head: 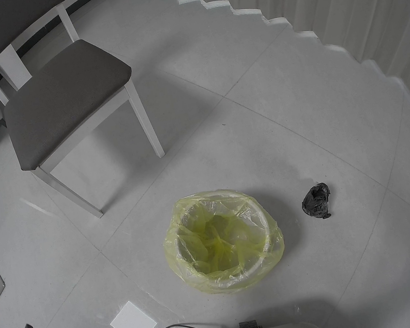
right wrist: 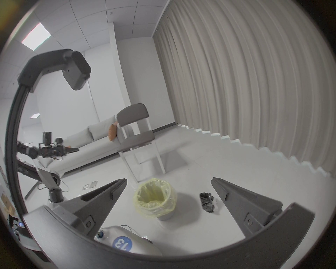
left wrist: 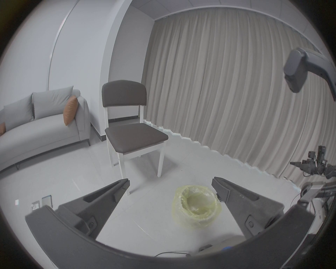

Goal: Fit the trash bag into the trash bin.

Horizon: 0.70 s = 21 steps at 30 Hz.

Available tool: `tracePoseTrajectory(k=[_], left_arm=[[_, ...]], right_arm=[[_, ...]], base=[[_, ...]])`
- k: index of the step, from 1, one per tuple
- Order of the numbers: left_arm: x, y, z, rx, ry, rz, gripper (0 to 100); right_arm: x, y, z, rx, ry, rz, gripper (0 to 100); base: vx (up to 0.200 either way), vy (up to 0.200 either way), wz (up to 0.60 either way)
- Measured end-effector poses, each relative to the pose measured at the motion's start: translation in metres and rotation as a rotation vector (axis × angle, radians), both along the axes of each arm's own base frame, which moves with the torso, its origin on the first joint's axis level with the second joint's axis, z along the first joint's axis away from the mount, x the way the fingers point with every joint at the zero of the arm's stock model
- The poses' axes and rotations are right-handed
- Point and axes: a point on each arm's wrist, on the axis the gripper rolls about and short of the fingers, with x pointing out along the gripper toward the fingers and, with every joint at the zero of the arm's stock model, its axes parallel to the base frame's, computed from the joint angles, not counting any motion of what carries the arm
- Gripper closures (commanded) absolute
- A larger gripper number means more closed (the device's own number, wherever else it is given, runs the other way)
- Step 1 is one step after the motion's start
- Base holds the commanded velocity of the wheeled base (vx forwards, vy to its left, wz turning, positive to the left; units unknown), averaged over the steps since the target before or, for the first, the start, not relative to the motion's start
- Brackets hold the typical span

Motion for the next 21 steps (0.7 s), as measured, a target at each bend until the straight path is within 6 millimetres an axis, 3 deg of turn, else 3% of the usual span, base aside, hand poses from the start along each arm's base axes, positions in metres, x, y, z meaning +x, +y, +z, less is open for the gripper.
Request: tracePoseTrajectory(k=[13,21], left_arm=[[-0.006,0.007,-0.033,0.06,0.016,0.337,0],[-0.006,0.011,-0.038,0.042,0.052,0.504,0]], right_arm=[[0.002,-0.006,-0.012,-0.136,0.032,-0.283,0],[0.003,-0.009,-0.017,-0.048,0.104,-0.429,0]], base=[[0.0,0.0,0.0],[0.0,0.0,0.0]])
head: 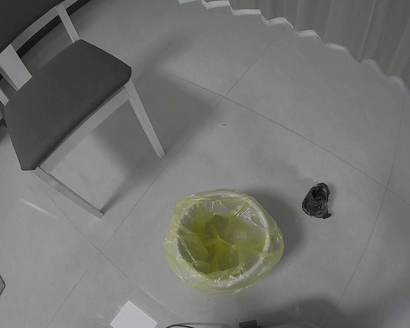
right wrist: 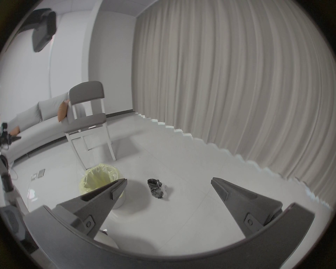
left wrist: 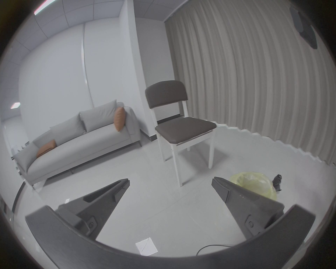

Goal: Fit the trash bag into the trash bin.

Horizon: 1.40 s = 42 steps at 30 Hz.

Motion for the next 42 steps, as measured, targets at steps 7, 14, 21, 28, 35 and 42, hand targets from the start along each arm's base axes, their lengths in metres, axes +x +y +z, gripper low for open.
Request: tracePoseTrajectory(k=[7,14,21,28,35,42], left_arm=[[-0.0001,0.0001,-0.0008,-0.016,0.002,0.004,0],[0.0004,-0.0016,-0.0024,-0.036,0.013,-0.077,0],[0.0009,-0.006,-0.0082,-0.032,0.073,-0.269,0],[0.0009,-0.0064,-0.0069,-0.03,0.061,-0.292,0],[0.001,-0.0064,-0.0069,-0.032,0.061,-0.291,0],[0.001,-0.0062,-0.0069,-0.039,0.06,-0.28,0]], right_arm=[[0.0,0.0021,-0.0006,0.006,0.006,0.092,0],[-0.0003,0.0052,-0.0007,-0.001,0.007,0.231,0],[-0.0008,0.0073,-0.0007,0.006,0.01,0.327,0],[-0.0009,0.0076,-0.0005,0.021,0.009,0.341,0],[-0.0003,0.0051,0.001,0.074,-0.004,0.23,0],[0.0001,-0.0006,-0.0016,0.048,0.013,-0.025,0]], base=[[0.0,0.0,0.0],[0.0,0.0,0.0],[0.0,0.0,0.0],[0.0,0.0,0.0],[0.0,0.0,0.0],[0.0,0.0,0.0]])
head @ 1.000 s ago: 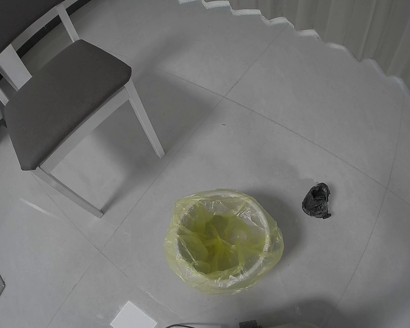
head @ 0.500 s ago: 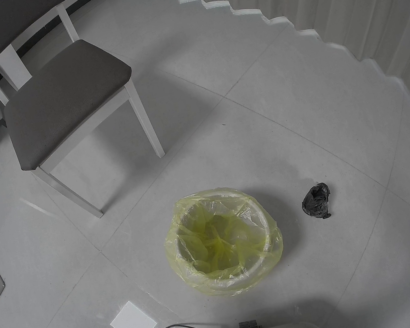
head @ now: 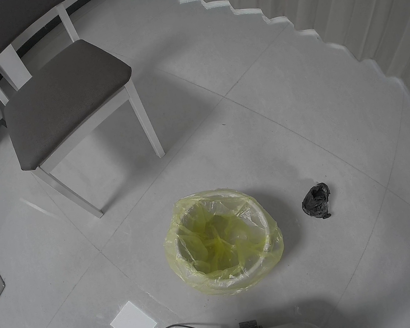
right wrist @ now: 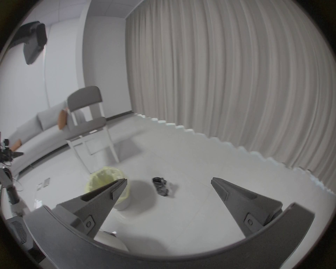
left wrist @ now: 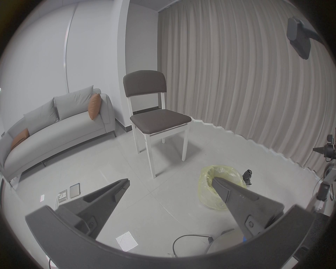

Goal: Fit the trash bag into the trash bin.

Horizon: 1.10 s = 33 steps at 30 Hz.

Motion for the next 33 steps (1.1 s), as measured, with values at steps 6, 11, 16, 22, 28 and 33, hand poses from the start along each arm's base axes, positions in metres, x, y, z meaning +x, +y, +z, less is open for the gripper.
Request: tracePoseTrajectory(k=[6,11,16,22,28,33], left_arm=[[0.0,0.0001,0.0001,-0.008,0.0,0.006,0],[0.0001,0.0002,0.0002,-0.003,0.0,0.005,0],[0.0001,0.0002,0.0002,0.001,0.0,0.007,0],[0.0001,0.0002,0.0002,0.002,0.0,0.007,0],[0.0002,0.0002,0.0002,0.002,0.001,0.007,0],[0.0002,0.0002,0.0002,0.001,0.001,0.007,0]], right_arm=[[0.0001,0.0014,-0.0025,-0.021,0.026,0.061,0],[0.0001,0.0013,-0.0029,-0.027,0.032,0.055,0],[0.0001,0.0013,-0.0029,-0.028,0.031,0.059,0],[0.0001,0.0013,-0.0028,-0.028,0.031,0.059,0],[0.0002,0.0013,-0.0029,-0.028,0.032,0.059,0],[0.0002,0.0013,-0.0029,-0.028,0.032,0.059,0]], base=[[0.0,0.0,0.0],[0.0,0.0,0.0],[0.0,0.0,0.0],[0.0,0.0,0.0],[0.0,0.0,0.0],[0.0,0.0,0.0]])
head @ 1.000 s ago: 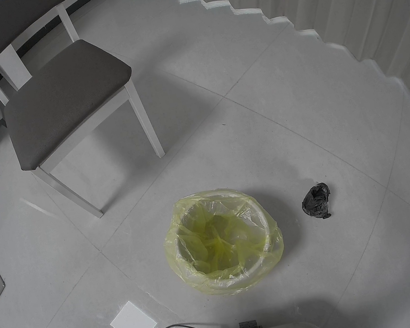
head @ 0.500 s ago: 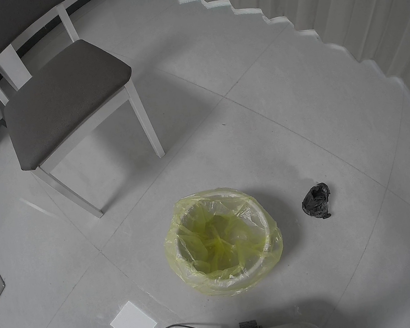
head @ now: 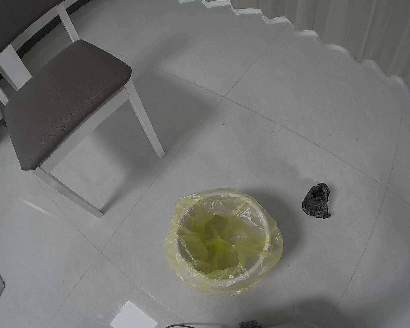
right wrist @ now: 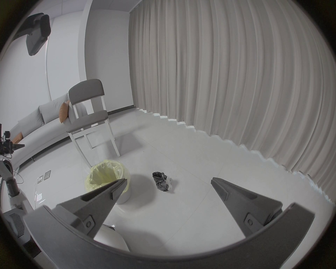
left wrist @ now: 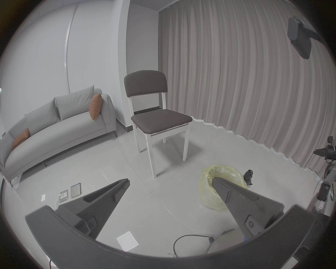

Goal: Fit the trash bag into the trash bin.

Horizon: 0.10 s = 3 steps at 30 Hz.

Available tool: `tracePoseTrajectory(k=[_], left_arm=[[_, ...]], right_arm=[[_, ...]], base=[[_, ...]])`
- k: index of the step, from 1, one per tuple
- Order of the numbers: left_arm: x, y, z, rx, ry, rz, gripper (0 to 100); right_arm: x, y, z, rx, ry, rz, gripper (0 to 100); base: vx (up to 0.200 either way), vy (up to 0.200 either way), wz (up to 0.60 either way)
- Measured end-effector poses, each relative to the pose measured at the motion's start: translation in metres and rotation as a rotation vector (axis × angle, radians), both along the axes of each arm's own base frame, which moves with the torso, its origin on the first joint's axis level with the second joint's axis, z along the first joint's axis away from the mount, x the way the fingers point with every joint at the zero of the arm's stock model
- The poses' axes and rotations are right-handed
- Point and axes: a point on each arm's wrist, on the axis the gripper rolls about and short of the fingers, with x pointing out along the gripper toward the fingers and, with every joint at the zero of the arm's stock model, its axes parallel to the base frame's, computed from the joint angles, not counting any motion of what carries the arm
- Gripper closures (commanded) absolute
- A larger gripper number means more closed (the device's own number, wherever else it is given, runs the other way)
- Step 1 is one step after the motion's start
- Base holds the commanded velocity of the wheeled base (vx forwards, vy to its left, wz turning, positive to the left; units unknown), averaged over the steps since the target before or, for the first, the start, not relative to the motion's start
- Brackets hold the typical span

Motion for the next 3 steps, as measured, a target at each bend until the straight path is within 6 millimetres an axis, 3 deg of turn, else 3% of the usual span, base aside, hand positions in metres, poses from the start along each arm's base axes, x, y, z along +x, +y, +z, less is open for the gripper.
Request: tracePoseTrajectory(k=[3], left_arm=[[0.0,0.0,0.0,0.0,0.0,0.0,0]], right_arm=[[0.0,0.0,0.0,0.0,0.0,0.0,0]], base=[[0.0,0.0,0.0]])
